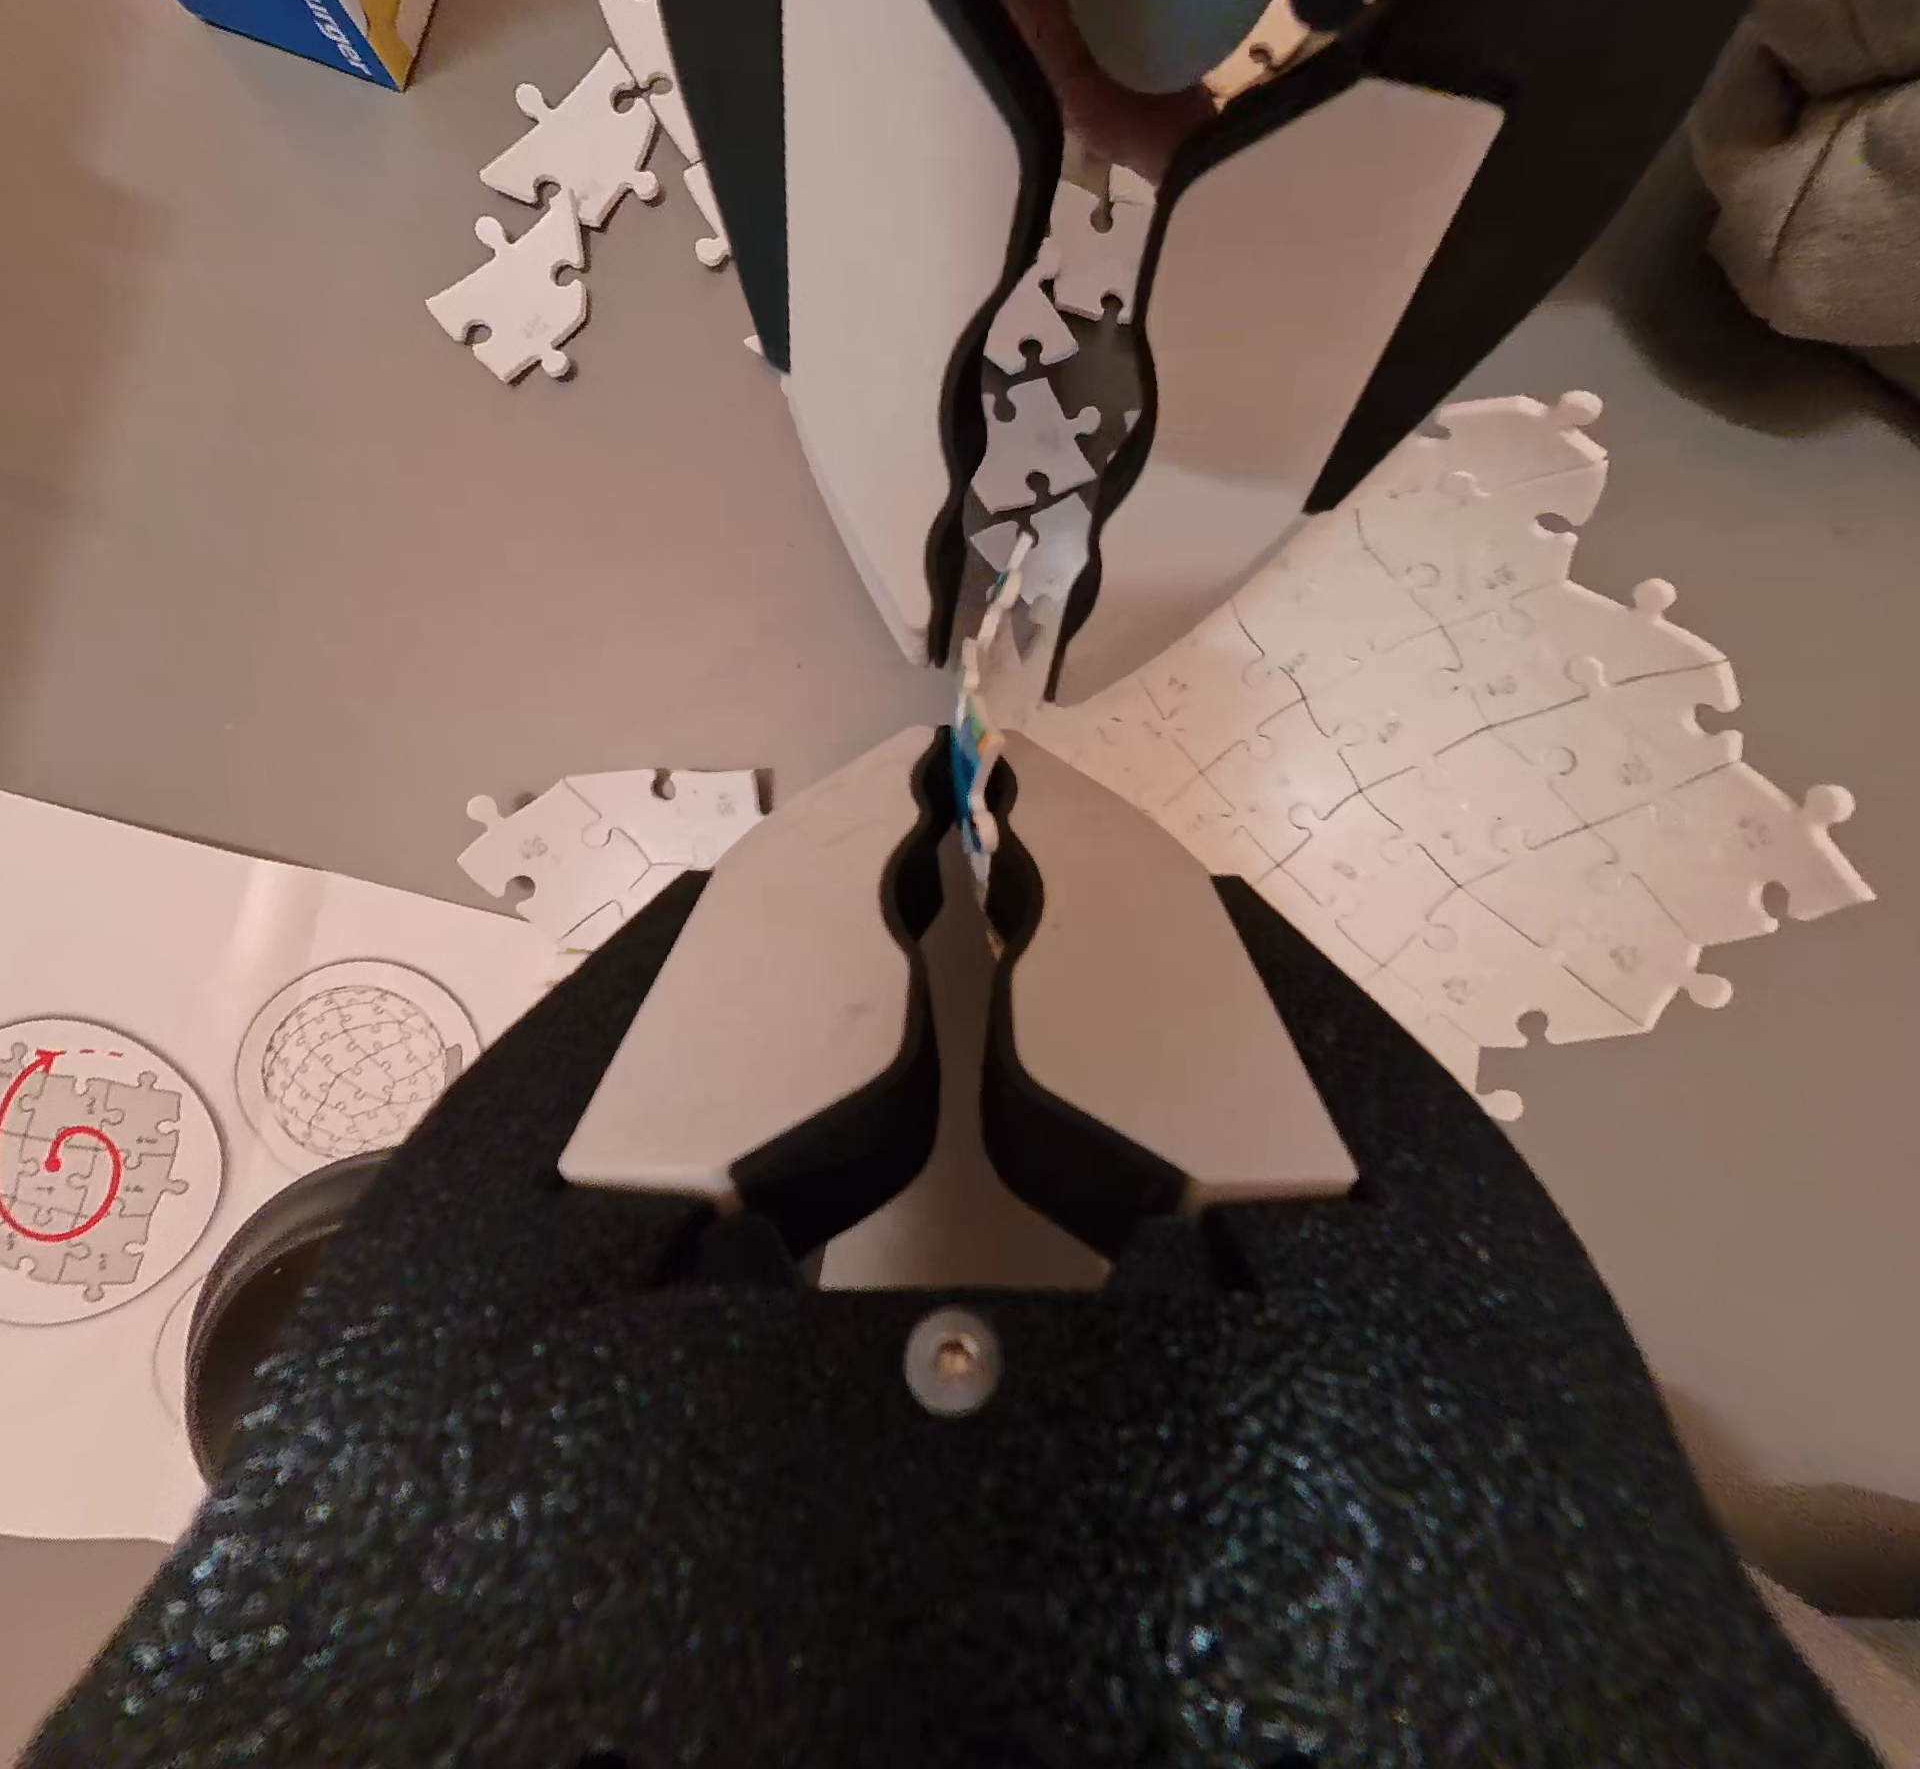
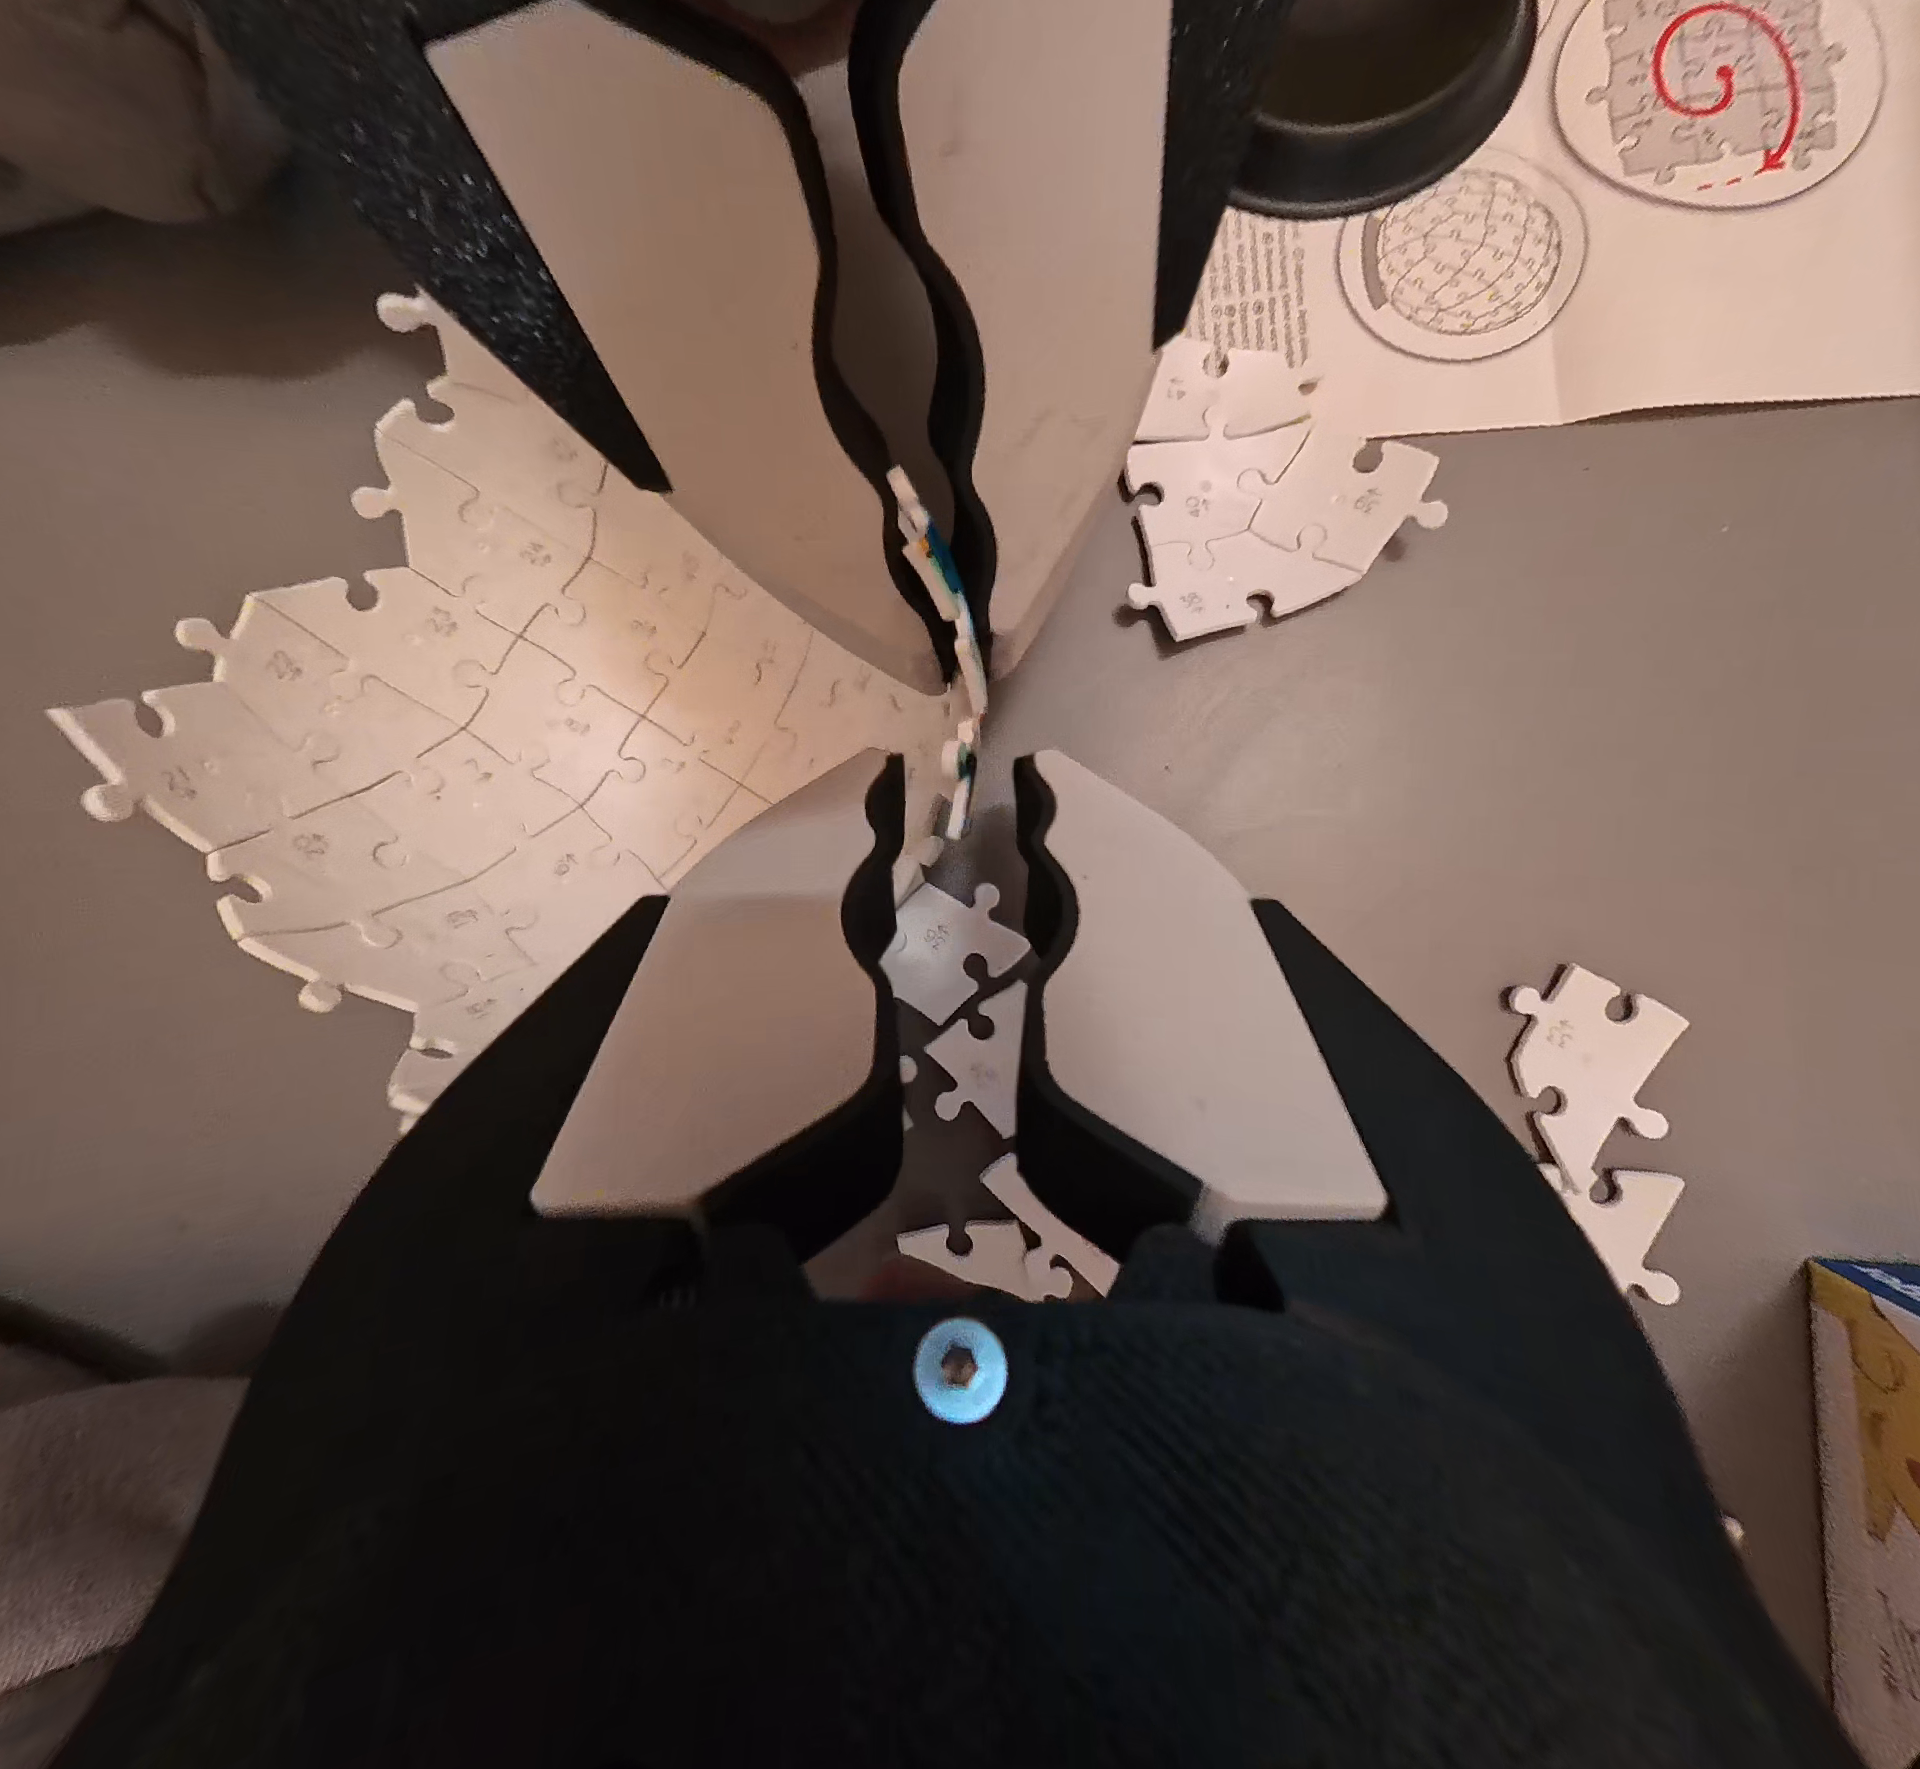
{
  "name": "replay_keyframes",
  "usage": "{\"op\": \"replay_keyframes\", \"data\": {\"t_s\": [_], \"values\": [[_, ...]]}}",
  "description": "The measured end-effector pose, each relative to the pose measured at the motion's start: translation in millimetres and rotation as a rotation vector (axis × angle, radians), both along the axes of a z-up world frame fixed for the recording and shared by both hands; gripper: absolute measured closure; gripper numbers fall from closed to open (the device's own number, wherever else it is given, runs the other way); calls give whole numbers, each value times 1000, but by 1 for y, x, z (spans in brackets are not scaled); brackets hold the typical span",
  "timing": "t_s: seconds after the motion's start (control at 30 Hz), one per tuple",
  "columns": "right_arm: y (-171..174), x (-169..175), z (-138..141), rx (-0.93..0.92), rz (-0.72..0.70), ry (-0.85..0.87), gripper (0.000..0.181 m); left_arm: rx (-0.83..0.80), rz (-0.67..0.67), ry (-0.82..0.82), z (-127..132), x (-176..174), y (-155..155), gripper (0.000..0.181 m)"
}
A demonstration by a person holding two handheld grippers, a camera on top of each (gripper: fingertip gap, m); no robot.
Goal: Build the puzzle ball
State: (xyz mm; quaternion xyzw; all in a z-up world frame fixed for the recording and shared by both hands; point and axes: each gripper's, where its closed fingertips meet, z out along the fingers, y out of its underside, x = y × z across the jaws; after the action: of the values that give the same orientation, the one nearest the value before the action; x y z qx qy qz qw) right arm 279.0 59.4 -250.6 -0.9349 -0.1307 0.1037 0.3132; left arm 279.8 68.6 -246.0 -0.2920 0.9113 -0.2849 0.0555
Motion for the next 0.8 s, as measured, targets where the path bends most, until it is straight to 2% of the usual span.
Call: {"op": "replay_keyframes", "data": {"t_s": [0.47,0.73,0.77,0.8], "values": [[11,-6,-4,21,-10,110,176,-16,26,20,0,0,1,178],[11,-6,-4,32,-17,132,177,-23,25,16,0,1,1,178],[9,-6,-4,37,-6,125,175,-27,22,19,0,0,0,178],[7,-5,-4,42,-1,114,166,-20,22,18,0,0,1,178]]}}
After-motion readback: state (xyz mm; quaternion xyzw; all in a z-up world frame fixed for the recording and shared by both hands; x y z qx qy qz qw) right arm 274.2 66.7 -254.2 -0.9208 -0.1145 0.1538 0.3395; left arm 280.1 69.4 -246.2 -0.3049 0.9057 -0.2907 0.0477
